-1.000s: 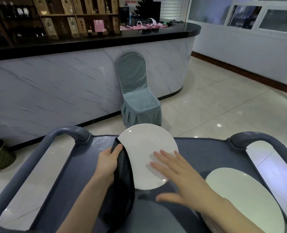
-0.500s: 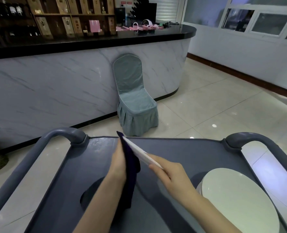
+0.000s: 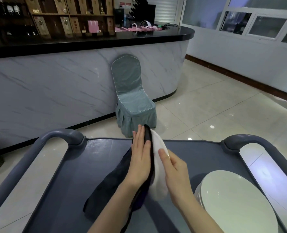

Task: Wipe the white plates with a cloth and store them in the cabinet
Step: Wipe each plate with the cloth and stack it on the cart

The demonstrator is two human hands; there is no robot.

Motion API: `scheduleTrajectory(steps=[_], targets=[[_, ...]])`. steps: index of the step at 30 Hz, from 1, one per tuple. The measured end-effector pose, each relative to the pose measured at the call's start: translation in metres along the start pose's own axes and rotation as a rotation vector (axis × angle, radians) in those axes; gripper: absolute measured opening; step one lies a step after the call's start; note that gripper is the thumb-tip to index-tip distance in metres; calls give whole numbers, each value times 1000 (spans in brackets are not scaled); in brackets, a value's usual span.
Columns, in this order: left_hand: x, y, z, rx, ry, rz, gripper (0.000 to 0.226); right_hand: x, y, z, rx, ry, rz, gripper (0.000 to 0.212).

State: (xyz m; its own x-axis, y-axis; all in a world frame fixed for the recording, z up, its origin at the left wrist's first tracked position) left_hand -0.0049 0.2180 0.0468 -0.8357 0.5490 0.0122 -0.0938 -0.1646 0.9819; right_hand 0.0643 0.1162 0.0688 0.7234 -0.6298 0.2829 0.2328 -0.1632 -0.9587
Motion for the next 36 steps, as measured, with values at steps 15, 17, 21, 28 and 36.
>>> scheduleTrajectory(steps=[15,17,21,28,36], targets=[[-19,10,8,-53,-184,216,48,25,17,9,-107,34,76,38],[-4,0,15,4,-148,185,50,31,17,10,-135,37,116,34],[18,-27,-9,16,-118,191,56,51,13,16,-182,27,343,25],[1,-10,-6,-140,-188,360,57,36,22,15,-246,-56,294,26],[23,-33,-19,-29,-55,133,56,52,19,36,-308,53,413,29]])
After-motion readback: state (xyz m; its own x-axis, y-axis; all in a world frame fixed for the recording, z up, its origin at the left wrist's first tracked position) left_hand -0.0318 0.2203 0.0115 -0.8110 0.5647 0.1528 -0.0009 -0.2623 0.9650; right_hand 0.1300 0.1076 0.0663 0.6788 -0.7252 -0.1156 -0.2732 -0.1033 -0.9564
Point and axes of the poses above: each hand's wrist, its own z-axis towards the middle knuckle, its own x-axis out of the back of the hand, y = z × x, the point moved 8 cm from there along z, towards the middle knuckle, and after that the axes turned 14 degrees about -z, right-handed, at the moved point
